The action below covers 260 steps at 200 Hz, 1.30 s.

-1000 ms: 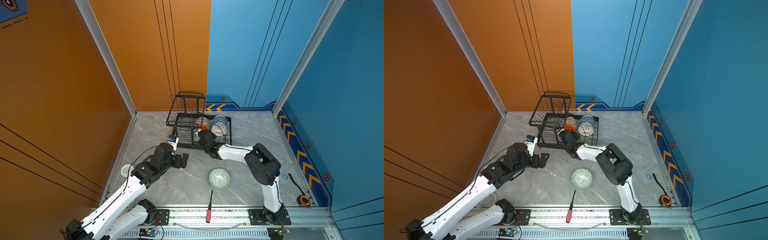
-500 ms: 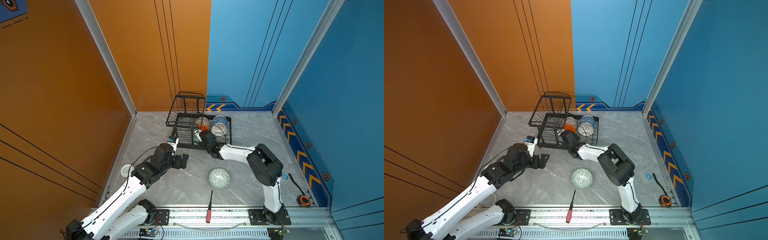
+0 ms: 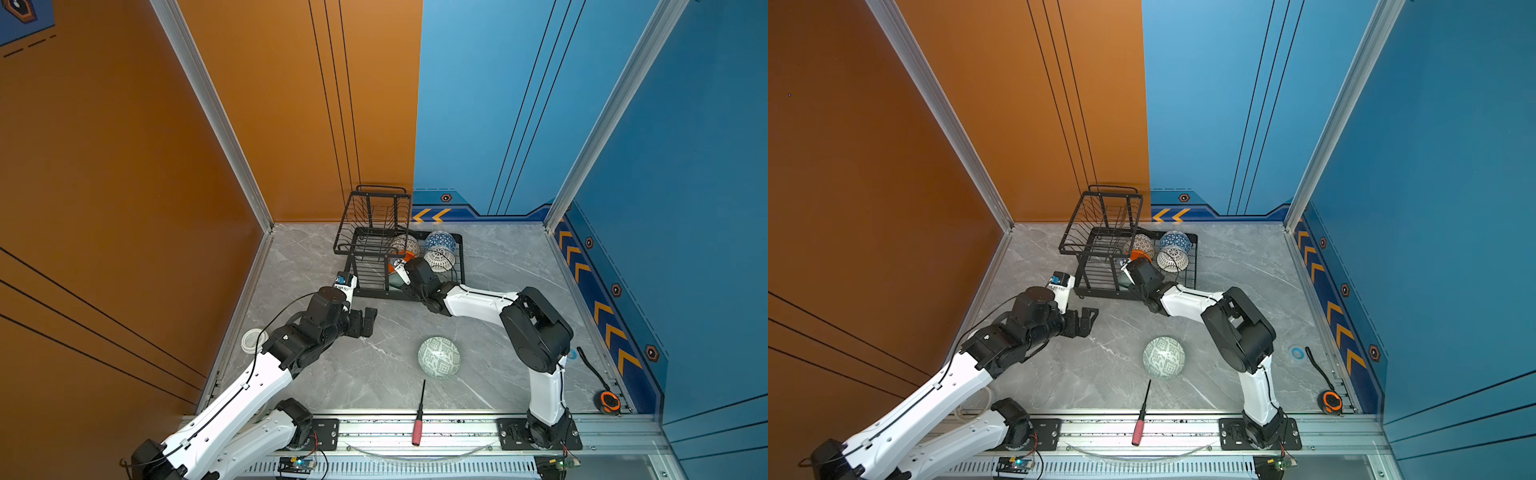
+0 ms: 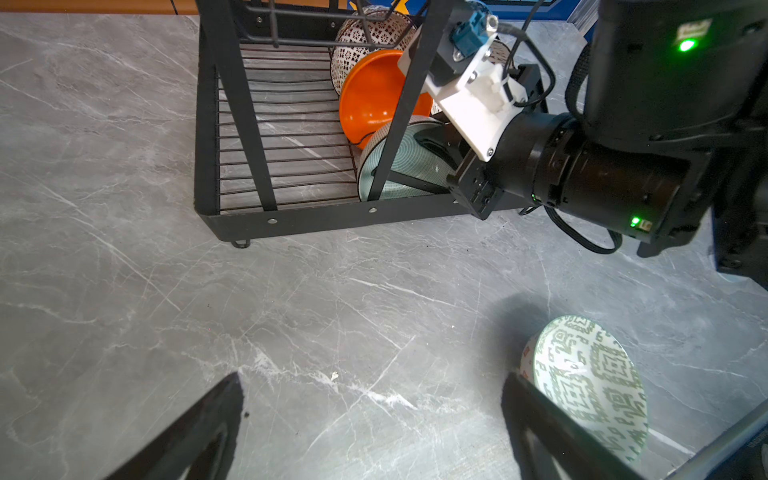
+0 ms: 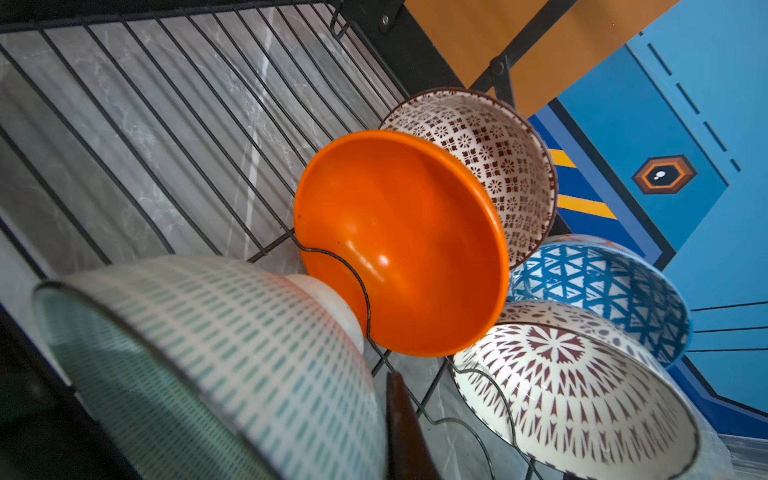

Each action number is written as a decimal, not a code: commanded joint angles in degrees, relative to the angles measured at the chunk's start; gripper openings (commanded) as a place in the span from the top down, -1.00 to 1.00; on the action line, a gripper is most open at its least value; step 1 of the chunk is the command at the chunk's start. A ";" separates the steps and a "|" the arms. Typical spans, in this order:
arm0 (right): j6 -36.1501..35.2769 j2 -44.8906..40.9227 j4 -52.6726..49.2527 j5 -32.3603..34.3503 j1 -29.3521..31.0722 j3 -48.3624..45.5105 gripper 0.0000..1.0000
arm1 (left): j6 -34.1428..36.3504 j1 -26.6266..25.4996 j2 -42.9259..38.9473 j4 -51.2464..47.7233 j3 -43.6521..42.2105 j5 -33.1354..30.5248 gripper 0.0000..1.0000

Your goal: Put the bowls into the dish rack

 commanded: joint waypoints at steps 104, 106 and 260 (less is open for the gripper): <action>-4.52 -6.04 10.12 3.45 0.99 -7.10 1.00 | -0.68 0.71 -1.11 -0.62 -0.78 1.04 -0.96; -4.75 -6.11 10.49 3.65 1.02 -7.19 1.00 | -0.75 0.69 -1.13 -0.59 -0.78 1.04 -0.96; -16.56 -6.47 34.55 11.51 3.89 -12.78 1.00 | -0.64 0.61 -0.19 0.10 -0.51 1.65 -0.96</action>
